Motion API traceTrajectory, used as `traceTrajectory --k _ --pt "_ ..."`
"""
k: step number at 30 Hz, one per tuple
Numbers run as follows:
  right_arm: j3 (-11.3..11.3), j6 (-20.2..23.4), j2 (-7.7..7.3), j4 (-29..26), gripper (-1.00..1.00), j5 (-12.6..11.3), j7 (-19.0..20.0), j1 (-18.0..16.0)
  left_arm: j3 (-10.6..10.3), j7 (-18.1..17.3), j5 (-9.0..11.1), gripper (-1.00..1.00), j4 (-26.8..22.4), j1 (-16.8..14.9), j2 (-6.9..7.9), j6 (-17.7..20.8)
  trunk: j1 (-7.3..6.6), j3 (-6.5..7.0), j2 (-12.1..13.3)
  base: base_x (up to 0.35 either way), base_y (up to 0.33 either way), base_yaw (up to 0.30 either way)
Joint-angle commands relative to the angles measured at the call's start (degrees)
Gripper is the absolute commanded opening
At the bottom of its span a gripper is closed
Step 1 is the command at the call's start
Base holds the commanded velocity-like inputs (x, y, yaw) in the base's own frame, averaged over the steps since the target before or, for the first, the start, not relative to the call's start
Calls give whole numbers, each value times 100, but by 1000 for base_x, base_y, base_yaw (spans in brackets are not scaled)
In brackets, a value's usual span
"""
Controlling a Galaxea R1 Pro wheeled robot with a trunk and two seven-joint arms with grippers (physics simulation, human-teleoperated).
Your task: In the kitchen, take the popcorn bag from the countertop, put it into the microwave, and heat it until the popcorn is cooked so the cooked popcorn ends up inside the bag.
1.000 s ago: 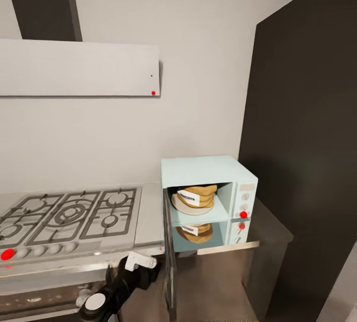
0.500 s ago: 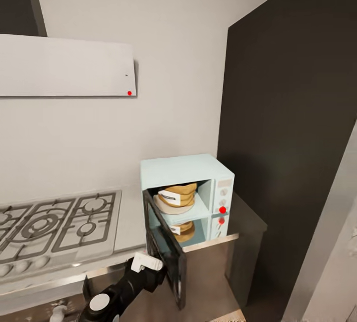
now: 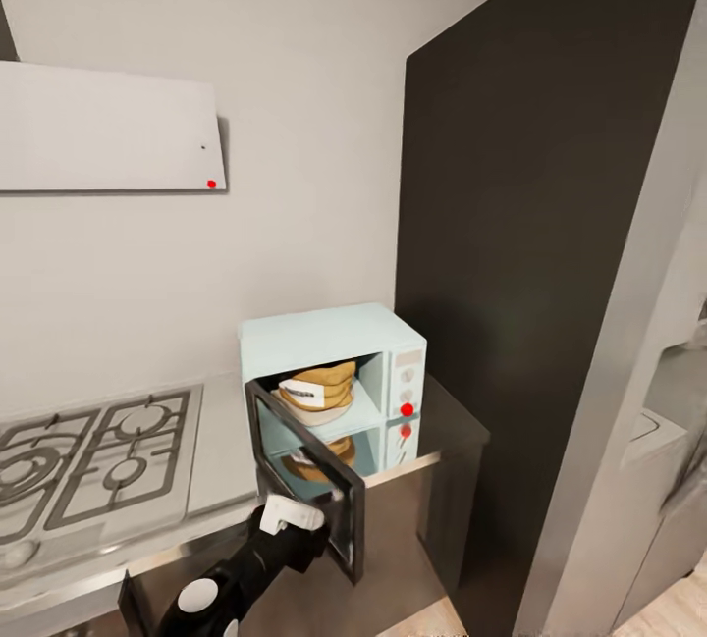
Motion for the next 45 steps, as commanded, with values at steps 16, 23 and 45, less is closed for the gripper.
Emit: traceTrajectory --k 16,23,45 --pt "-29 -26 -6 21 100 14 2 -3 58 673 15 100 -198 0 2 42 2 -3 -5 62 0 -149" --pt "-29 -26 -6 21 100 14 4 -4 58 703 15 100 -198 0 -3 42 2 -3 -5 255 -18 -1" --pt "-29 -26 11 21 100 15 5 -3 58 706 15 100 -198 0 -23 50 2 -3 -5 181 -114 16"
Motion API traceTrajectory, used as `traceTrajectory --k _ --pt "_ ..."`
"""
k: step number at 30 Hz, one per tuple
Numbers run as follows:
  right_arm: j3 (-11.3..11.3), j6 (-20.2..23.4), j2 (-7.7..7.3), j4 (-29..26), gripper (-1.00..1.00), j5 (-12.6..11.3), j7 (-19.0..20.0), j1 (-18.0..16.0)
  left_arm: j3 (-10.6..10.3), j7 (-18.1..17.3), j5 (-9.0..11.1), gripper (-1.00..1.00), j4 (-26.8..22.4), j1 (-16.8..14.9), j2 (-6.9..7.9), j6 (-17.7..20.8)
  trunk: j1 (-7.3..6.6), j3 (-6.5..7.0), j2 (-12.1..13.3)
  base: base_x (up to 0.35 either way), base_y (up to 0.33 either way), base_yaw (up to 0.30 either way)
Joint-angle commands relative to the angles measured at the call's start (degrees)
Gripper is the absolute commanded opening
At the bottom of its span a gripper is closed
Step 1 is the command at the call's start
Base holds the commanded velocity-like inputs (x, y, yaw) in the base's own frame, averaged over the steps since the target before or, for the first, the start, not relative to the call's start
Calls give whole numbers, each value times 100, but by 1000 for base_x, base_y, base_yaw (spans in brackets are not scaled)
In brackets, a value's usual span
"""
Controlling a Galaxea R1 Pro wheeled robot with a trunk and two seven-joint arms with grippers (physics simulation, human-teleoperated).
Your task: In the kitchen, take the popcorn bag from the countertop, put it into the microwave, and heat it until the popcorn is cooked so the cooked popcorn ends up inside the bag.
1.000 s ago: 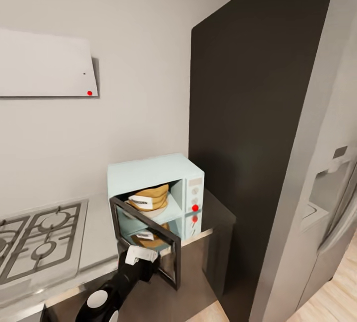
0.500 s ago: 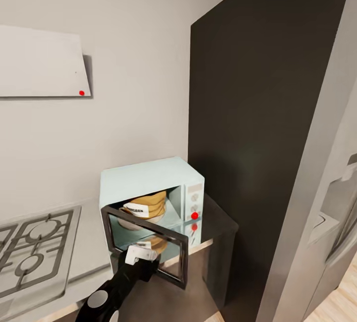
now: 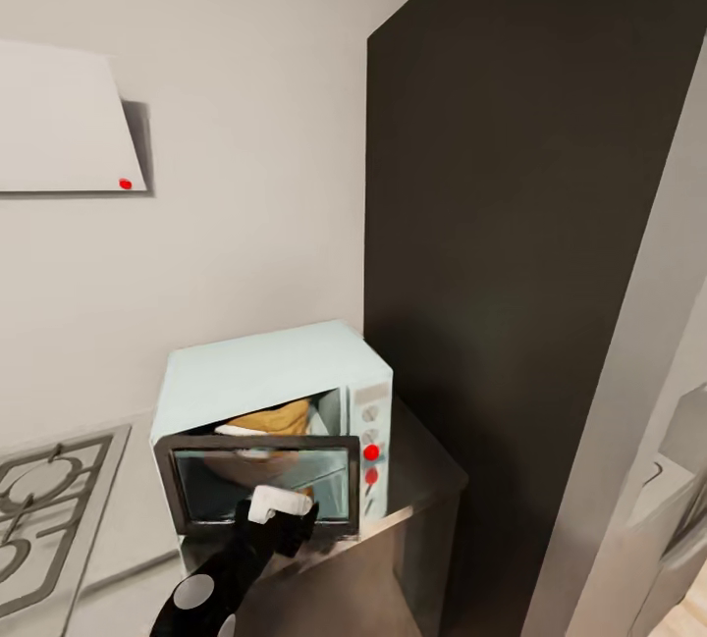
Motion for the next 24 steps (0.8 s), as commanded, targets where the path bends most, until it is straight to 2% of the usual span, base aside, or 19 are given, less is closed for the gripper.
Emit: traceTrajectory --k 1,6,24 --pt "-32 -27 -3 21 100 14 2 -4 1 -12 14 100 -7 -2 -1 29 5 -2 -4 249 -206 2" --pt "-32 -27 9 21 100 14 2 -7 1 -12 14 100 -6 -2 0 25 5 -2 -4 135 -115 0" --pt "-32 -29 11 21 100 16 10 -6 1 -12 14 100 2 -2 -1 28 5 -2 -4 99 -2 0"
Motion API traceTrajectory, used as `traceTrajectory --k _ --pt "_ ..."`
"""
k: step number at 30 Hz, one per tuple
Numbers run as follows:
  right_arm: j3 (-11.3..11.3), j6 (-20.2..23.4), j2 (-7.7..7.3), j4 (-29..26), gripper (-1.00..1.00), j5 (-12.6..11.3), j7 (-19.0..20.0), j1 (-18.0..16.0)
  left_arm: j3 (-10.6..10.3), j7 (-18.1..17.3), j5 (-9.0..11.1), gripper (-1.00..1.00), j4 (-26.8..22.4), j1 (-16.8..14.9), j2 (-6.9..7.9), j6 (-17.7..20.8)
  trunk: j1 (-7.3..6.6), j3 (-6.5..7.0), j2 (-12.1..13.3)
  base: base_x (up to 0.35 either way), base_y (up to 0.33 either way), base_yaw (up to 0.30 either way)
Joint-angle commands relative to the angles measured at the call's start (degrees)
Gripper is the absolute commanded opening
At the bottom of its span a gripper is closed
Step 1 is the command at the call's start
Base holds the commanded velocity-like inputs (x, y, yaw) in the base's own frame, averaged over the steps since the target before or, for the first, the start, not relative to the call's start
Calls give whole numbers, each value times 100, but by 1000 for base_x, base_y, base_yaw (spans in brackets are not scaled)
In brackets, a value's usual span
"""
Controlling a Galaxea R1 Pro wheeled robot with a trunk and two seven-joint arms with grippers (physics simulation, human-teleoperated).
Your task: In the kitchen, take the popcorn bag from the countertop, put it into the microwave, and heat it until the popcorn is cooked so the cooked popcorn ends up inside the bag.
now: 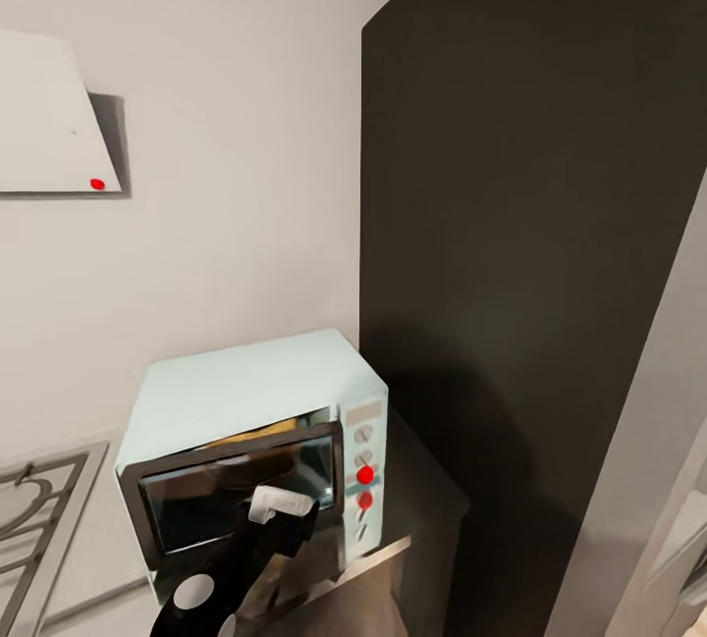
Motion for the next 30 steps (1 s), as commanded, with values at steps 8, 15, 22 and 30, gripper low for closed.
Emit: traceTrajectory --k 8,15,22,30 --pt "-31 -32 -7 20 100 12 3 -3 2 -9 2 100 -5 -2 -1 29 4 -2 -2 77 0 0" --pt "-31 -30 -7 20 100 15 3 -5 2 -9 2 100 -6 -2 -1 29 4 -2 -2 84 0 0" --pt "-31 -30 -7 20 100 14 3 -4 2 -9 2 100 -6 -2 -1 26 4 -2 -2 105 0 0" --pt "-31 -28 -7 20 100 16 3 -4 2 -9 2 100 -4 -2 -1 22 4 -2 -2 -117 0 0"
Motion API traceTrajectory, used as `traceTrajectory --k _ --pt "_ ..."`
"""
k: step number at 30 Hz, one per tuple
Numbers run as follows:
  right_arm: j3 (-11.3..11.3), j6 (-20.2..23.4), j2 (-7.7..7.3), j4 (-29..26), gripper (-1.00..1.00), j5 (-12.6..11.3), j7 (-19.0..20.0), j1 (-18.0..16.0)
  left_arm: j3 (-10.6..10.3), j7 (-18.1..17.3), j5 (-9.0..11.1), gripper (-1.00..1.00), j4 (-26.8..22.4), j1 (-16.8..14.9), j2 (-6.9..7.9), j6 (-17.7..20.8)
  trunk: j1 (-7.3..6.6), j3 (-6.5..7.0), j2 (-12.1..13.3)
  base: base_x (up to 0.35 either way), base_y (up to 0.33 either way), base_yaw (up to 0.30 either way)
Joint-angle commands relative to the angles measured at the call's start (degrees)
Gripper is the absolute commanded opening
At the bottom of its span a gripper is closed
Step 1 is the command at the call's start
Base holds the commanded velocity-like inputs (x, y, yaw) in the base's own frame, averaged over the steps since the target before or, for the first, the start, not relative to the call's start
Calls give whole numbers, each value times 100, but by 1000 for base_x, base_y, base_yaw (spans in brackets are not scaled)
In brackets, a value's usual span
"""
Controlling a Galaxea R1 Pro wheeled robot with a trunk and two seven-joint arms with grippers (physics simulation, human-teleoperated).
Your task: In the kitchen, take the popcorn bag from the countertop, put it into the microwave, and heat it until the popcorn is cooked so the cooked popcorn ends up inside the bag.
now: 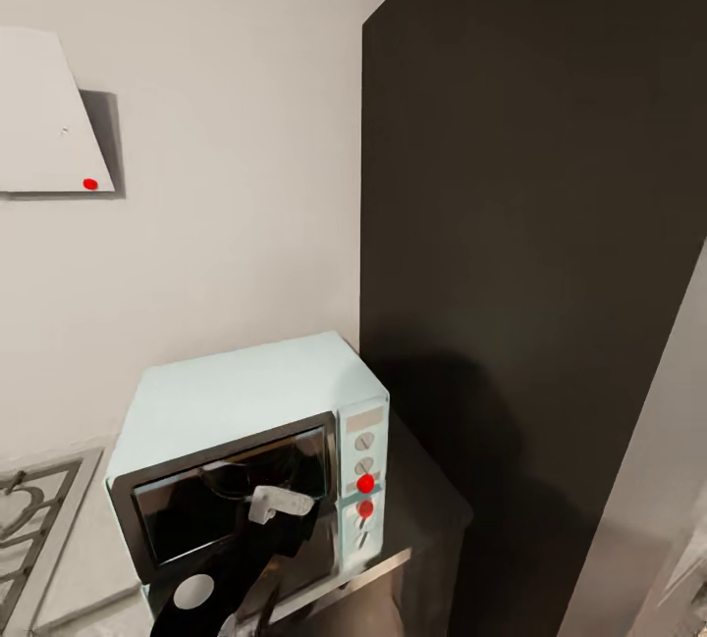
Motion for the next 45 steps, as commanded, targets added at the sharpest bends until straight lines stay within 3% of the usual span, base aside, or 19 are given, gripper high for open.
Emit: traceTrajectory --k 1,36,39,40,42,43,45 --pt "-30 -27 -7 20 100 14 3 -4 3 -10 1 100 -7 -1 -3 31 -1 -3 -5 -321 0 0" --pt "-30 -32 -7 20 100 9 2 -6 -6 -31 1 100 215 -1 5 -90 -1 -3 -5 -339 0 0" --pt "-30 -32 -7 20 100 8 3 -6 120 -30 1 100 832 -1 43 -266 -1 -3 -5 -339 0 0" --pt "-30 -32 -7 20 100 7 3 -6 269 -33 1 100 1130 -1 59 -335 -1 -3 -5 -339 0 0" --pt "-30 -34 -7 20 100 11 2 -4 546 -37 1 100 1832 -1 87 -492 -1 -3 -5 -339 0 0" --pt "-30 -35 -7 20 100 11 1 -5 658 -37 1 100 2497 -1 121 -684 -1 -3 -5 -339 0 0" --pt "-30 -39 -7 20 100 9 -2 -6 712 -33 3 100 3199 -1 141 -924 -1 -3 -5 -339 0 0"
